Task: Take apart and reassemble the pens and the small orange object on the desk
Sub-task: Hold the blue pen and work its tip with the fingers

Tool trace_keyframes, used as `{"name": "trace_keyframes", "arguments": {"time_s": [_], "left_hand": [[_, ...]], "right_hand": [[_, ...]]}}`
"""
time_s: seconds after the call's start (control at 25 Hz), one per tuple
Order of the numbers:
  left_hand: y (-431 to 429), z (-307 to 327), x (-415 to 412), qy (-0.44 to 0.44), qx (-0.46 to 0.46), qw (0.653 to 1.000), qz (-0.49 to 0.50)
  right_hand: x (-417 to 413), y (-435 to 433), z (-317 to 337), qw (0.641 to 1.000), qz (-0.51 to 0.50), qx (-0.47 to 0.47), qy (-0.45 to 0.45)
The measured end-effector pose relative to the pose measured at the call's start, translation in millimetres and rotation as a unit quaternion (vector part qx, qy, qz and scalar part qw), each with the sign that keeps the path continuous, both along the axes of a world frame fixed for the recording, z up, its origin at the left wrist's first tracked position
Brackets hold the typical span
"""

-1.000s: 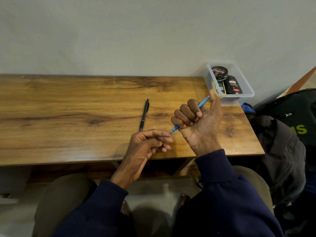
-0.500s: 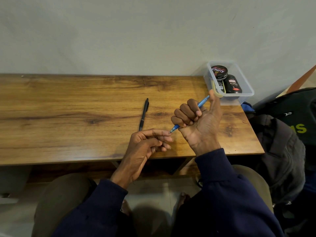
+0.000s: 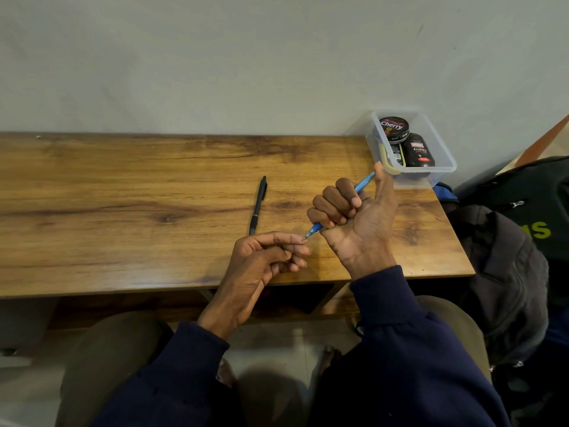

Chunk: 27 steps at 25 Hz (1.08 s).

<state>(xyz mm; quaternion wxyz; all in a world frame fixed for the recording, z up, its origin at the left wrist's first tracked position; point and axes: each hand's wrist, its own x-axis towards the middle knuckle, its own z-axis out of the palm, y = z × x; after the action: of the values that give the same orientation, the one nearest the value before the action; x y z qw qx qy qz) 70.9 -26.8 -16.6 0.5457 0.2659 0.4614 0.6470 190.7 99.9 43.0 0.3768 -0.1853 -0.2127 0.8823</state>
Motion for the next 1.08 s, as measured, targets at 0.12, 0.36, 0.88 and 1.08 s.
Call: {"name": "trace_keyframes", "arguments": {"time_s": [0.12,0.36,0.88,1.08], "left_hand": [[0.0,-0.3,-0.1,0.004,-0.008,1.000,0.006],[-1.0,0.0,-1.5,0.003,-0.024,1.000,0.013],[-2.4,2.3,-1.2,-0.002,-0.023,1.000,0.017],[-2.9,4.7,-0.7,-0.010,-0.031,0.999,0.021]], "right_hand": [[0.0,-0.3,-0.3,1.000,-0.004,-0.001,-0.001],[0.5,-0.6,0.6,0.999,-0.030,0.006,-0.015],[-3.8,-0.3,0.9,0.999,-0.003,0.024,-0.026],[-6.1,-0.1,0.4,0.999,0.005,0.028,-0.032]]}}
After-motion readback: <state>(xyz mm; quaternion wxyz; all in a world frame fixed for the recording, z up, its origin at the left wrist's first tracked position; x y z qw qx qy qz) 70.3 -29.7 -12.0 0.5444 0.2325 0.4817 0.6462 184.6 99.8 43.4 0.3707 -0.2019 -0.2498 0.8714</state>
